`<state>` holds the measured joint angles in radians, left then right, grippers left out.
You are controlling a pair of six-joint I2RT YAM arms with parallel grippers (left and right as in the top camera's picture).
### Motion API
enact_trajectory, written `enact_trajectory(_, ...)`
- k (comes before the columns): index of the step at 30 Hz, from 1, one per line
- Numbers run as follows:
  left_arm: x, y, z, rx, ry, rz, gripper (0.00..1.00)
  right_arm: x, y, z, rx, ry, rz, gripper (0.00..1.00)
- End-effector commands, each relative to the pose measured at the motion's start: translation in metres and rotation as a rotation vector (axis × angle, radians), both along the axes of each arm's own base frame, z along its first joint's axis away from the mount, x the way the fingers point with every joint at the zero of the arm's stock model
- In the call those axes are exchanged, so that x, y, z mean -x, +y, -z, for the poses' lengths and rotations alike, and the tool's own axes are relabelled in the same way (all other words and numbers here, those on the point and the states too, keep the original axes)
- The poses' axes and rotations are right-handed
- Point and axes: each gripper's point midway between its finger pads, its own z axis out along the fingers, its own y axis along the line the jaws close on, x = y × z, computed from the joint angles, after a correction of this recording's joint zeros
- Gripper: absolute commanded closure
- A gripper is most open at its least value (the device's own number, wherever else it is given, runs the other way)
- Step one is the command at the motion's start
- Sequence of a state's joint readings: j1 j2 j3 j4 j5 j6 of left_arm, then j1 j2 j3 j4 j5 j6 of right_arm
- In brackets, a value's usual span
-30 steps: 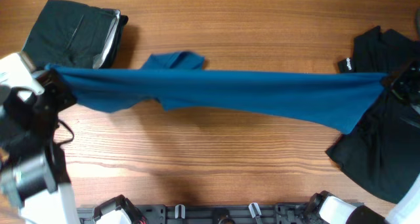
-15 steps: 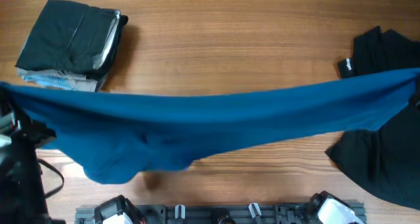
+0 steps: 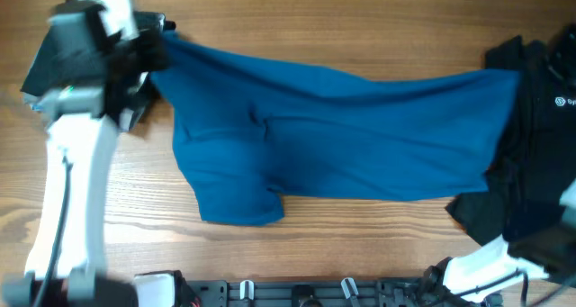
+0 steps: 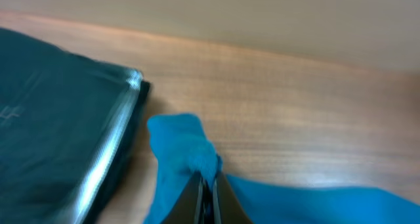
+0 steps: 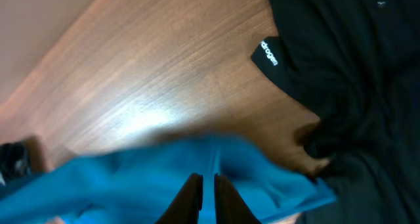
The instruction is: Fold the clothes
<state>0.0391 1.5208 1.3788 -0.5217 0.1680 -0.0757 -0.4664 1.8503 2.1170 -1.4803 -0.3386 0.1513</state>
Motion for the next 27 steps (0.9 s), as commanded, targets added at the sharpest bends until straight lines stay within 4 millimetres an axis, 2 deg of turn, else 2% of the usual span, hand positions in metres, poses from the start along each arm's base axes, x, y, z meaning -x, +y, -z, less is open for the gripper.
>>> enact_trajectory(1,-0.045,-0.012,0.066,-0.064,0.059,0.016,0.95,-0.045,0.005,0.050,-0.004,0.037,-0.073,0.89)
enact_trajectory(5,-0.085,-0.025,0.123,-0.026,0.056,0.011,0.89,-0.103,0.009,0.107,0.008,0.009,-0.120,0.94)
enact_trajectory(7,-0.092,-0.027,0.136,-0.001,0.057,-0.008,0.82,-0.119,0.007,0.126,0.011,0.000,-0.126,0.94)
enact_trajectory(9,-0.095,-0.027,0.146,0.012,0.067,-0.019,0.67,-0.123,0.005,0.144,0.002,0.018,-0.130,0.80)
enact_trajectory(10,-0.095,-0.025,0.146,0.007,0.068,-0.026,0.47,-0.120,0.003,0.146,-0.001,0.030,-0.130,0.76)
enact_trajectory(12,-0.095,-0.021,0.138,0.003,0.052,-0.033,0.36,-0.112,0.003,0.147,-0.010,0.055,-0.132,0.75)
enact_trajectory(14,-0.089,-0.013,0.121,0.004,0.045,-0.046,0.19,-0.100,0.003,0.147,-0.030,0.095,-0.125,0.76)
enact_trajectory(15,-0.083,-0.009,0.109,-0.001,0.042,-0.050,0.15,-0.092,0.004,0.147,-0.043,0.122,-0.131,0.75)
enact_trajectory(17,-0.071,-0.004,0.091,-0.002,0.048,-0.059,0.13,-0.078,0.006,0.149,-0.062,0.171,-0.135,0.76)
enact_trajectory(19,-0.052,-0.002,0.080,-0.003,0.088,-0.062,0.14,-0.066,0.008,0.150,-0.078,0.214,-0.150,0.75)
enact_trajectory(21,-0.027,-0.003,0.085,-0.005,0.181,-0.059,0.26,-0.056,0.011,0.151,-0.091,0.248,-0.168,0.76)
enact_trajectory(22,-0.019,-0.004,0.089,-0.006,0.219,-0.057,0.38,-0.054,0.012,0.151,-0.095,0.258,-0.171,0.75)
enact_trajectory(23,-0.005,-0.007,0.100,-0.008,0.289,-0.051,0.64,-0.050,0.013,0.152,-0.103,0.272,-0.170,0.75)
enact_trajectory(24,0.008,-0.011,0.113,-0.010,0.365,-0.042,0.76,-0.049,0.014,0.152,-0.107,0.280,-0.170,0.76)
enact_trajectory(26,0.025,-0.015,0.137,-0.016,0.466,-0.031,0.86,-0.048,0.014,0.152,-0.109,0.282,-0.167,0.75)
enact_trajectory(27,0.034,-0.017,0.155,-0.018,0.520,-0.026,0.92,-0.048,0.014,0.152,-0.109,0.282,-0.168,0.75)
